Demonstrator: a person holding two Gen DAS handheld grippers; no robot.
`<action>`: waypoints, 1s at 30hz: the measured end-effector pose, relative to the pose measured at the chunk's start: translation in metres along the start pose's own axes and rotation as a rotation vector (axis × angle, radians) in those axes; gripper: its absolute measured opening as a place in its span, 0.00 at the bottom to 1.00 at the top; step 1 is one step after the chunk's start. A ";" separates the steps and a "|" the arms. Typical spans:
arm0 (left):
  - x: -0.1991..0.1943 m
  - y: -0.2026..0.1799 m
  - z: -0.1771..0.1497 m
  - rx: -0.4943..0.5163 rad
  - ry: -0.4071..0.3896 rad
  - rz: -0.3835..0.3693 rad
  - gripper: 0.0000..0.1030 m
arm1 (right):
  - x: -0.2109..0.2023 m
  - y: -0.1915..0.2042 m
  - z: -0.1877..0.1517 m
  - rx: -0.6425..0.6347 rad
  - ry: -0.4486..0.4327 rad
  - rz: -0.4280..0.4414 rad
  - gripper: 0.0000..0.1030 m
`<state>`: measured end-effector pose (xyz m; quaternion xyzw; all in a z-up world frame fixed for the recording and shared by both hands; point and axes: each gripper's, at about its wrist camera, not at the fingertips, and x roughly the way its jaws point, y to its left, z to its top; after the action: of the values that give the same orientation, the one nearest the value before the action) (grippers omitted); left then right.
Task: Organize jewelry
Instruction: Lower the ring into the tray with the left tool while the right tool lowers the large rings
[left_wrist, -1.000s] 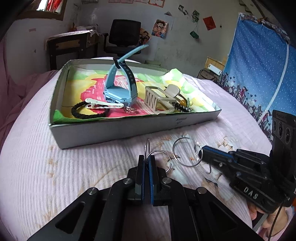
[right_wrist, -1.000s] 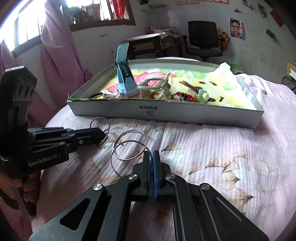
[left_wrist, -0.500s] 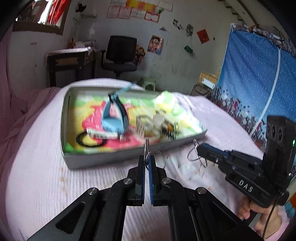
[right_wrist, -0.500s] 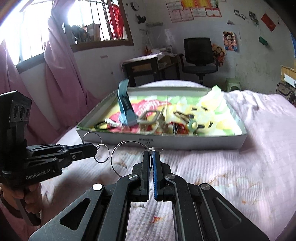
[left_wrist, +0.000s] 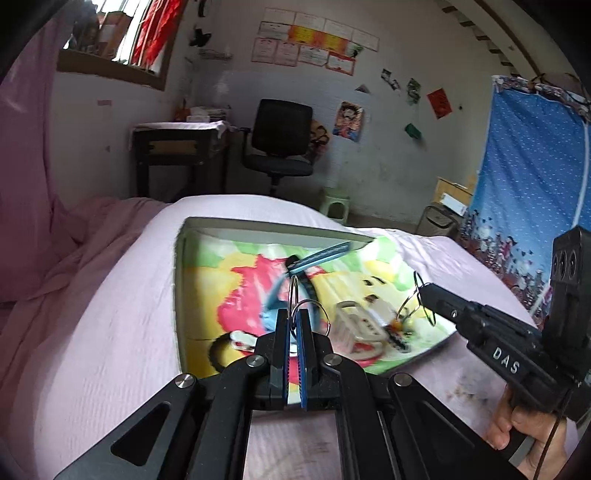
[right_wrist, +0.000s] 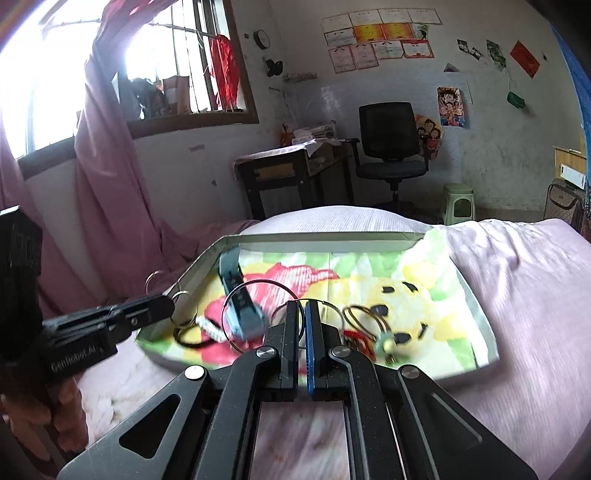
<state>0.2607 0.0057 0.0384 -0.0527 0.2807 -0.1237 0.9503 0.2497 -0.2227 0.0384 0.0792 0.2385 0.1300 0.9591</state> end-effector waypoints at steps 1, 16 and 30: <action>0.003 0.003 0.000 -0.011 0.007 0.003 0.04 | 0.007 0.001 0.001 0.003 0.007 -0.005 0.03; 0.023 0.020 -0.010 -0.056 0.070 -0.008 0.04 | 0.020 -0.020 -0.013 0.081 0.029 -0.077 0.03; 0.028 0.003 -0.015 0.012 0.097 0.015 0.04 | 0.026 -0.029 -0.021 0.091 0.123 -0.165 0.03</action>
<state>0.2756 0.0005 0.0109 -0.0386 0.3260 -0.1207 0.9368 0.2680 -0.2406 0.0028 0.0945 0.3083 0.0441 0.9456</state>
